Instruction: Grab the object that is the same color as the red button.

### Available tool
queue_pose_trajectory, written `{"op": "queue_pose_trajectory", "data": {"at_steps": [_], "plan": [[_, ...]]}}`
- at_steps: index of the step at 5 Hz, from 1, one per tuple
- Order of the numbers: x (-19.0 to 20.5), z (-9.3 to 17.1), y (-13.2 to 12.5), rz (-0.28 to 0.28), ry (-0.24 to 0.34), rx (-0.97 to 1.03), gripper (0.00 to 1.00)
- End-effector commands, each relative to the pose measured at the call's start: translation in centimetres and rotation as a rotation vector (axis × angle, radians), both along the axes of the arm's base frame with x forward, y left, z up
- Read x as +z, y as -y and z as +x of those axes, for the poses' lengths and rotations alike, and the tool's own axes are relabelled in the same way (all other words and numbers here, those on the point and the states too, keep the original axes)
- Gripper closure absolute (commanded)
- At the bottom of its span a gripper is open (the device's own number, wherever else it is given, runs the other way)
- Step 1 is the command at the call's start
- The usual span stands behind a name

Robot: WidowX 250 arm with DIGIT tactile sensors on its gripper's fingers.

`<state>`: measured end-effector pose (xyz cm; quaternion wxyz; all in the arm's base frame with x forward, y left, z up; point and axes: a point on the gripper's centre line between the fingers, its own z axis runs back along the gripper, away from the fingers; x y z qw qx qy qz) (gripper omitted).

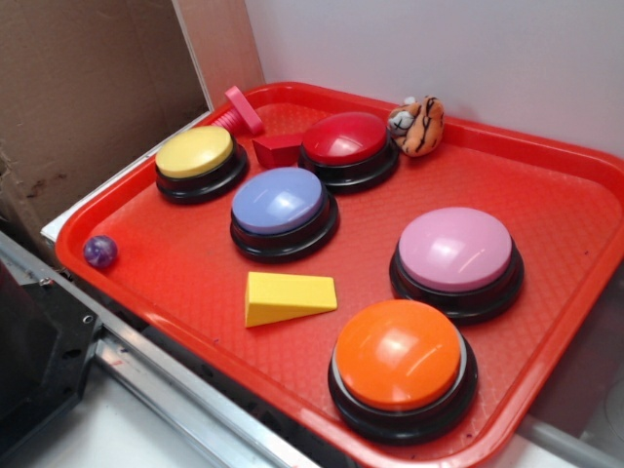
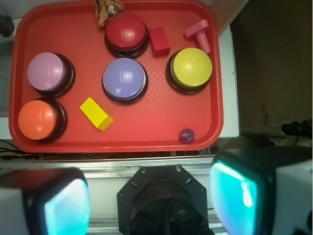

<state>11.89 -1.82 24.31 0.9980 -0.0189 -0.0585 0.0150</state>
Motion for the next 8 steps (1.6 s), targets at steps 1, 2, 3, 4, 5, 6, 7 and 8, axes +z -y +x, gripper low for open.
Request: {"op": "queue_pose_trajectory", "data": {"at_steps": [1,2,3,4,5,6,7,8], "plan": [[0.0,0.0,0.0,0.0,0.0,0.0,0.0],[-1.0,1.4,2.0,0.041,0.008,-0.11,0.0],[-2.7,2.8,4.9,0.119,0.019,-0.261,0.0],[-5.3,4.3,7.9,0.2,0.062,-0.387,0.0],[-8.9,5.6,10.2,0.193,0.115,-0.465,0.0],[-12.2,6.0,11.0,0.121,0.141,-0.49,0.0],[-14.6,5.6,11.6,0.081,0.131,-0.546,0.0],[-16.7,6.1,11.2,0.035,0.116,-0.589,0.0]]}}
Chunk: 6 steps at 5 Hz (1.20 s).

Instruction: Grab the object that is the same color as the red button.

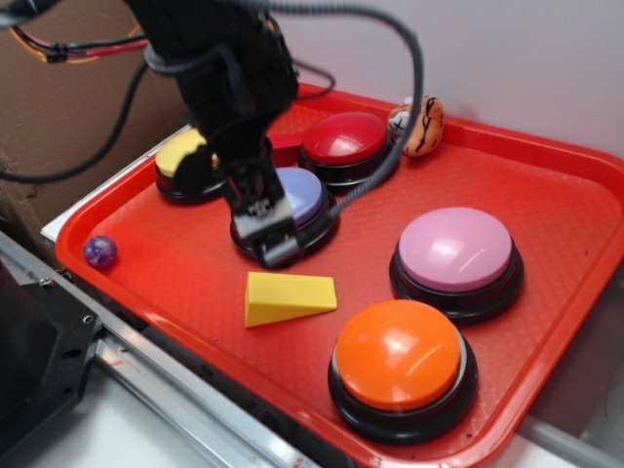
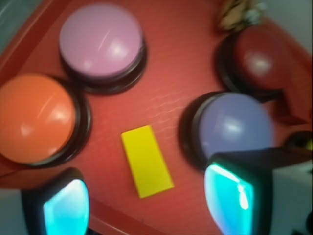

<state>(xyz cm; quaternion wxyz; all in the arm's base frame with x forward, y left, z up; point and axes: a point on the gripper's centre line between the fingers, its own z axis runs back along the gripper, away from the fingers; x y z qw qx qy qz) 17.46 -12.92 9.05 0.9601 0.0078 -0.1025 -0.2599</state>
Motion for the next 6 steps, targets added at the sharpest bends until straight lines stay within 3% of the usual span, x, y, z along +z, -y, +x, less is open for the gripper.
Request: {"op": "queue_pose_trajectory", "data": {"at_steps": [1,2,3,6], "plan": [[-3.3,0.3,-0.2,-0.038,-0.036,-0.078,0.0],[-4.8,-0.1,-0.5,-0.03,-0.056,-0.081,0.0],[-5.7,-0.9,-0.4,0.012,-0.077,-0.093,0.0],[-7.8,-1.3,-0.4,0.026,-0.118,-0.085,0.0]]}}
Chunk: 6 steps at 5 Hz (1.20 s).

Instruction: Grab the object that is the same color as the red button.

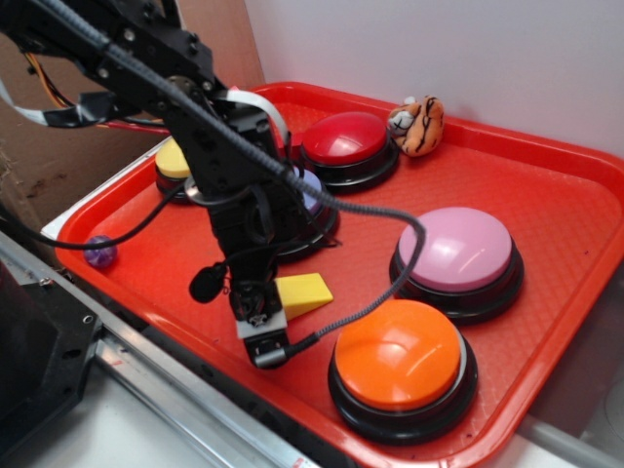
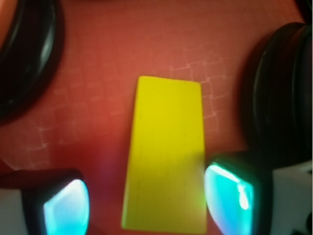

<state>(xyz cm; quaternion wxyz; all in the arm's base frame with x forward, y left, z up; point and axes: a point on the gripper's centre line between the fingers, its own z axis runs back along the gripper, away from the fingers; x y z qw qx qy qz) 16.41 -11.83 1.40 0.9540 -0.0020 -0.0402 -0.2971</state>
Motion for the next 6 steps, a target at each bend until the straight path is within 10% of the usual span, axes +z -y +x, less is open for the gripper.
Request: {"op": "queue_pose_trajectory", "data": {"at_steps": [1,2,6], "plan": [[-0.5,-0.3,0.9,0.008,0.001,0.012,0.21],[-0.6,-0.3,1.0,0.017,0.005,0.042,1.0],[7.5,0.7,-1.2,0.059,-0.093,0.24,1.0]]}}
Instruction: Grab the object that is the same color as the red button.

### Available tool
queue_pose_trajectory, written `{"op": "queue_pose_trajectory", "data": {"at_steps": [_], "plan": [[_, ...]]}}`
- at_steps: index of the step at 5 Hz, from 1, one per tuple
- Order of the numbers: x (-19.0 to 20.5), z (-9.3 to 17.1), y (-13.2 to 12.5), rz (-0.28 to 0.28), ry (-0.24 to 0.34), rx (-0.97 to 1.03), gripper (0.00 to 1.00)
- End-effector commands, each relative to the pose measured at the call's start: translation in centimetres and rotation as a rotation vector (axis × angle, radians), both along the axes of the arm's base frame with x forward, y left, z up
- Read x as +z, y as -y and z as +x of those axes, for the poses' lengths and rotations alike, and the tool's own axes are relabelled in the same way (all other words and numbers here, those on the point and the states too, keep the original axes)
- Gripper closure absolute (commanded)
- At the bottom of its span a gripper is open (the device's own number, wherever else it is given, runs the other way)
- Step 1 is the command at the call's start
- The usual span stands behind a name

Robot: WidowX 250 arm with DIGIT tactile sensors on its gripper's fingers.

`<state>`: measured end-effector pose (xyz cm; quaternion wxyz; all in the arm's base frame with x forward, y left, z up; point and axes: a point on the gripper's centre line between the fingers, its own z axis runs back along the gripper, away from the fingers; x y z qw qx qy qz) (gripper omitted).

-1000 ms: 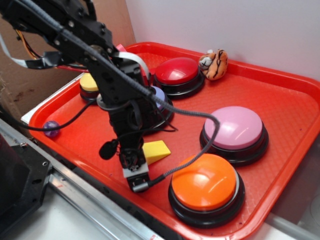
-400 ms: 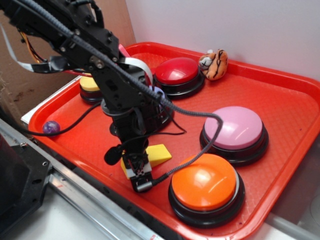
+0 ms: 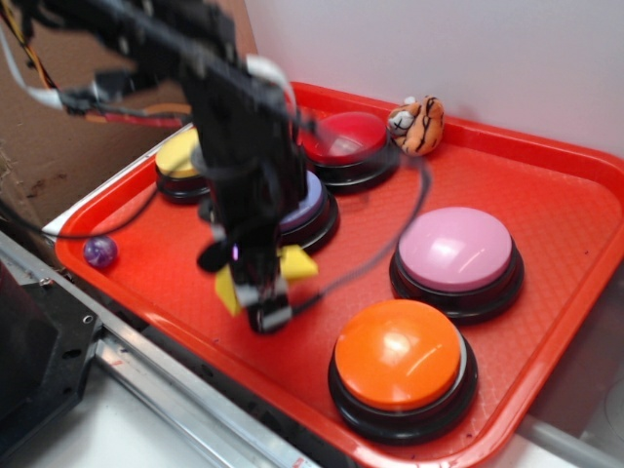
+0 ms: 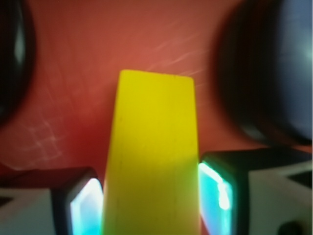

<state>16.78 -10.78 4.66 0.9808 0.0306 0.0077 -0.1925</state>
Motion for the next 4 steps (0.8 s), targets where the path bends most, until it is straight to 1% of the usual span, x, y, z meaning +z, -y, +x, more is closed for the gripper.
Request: {"op": "queue_pose_trajectory", "data": {"at_steps": [1,2,3,4], "plan": [[8.8,0.7,-1.9,-0.018,-0.041,0.11,1.0],[13.0,0.1,-3.1,-0.026,0.025,0.228,1.0],[15.0,-0.4,-3.8,-0.041,0.069,0.294,1.0],[15.2,-0.4,-3.8,-0.074,0.029,0.341,1.0]]}}
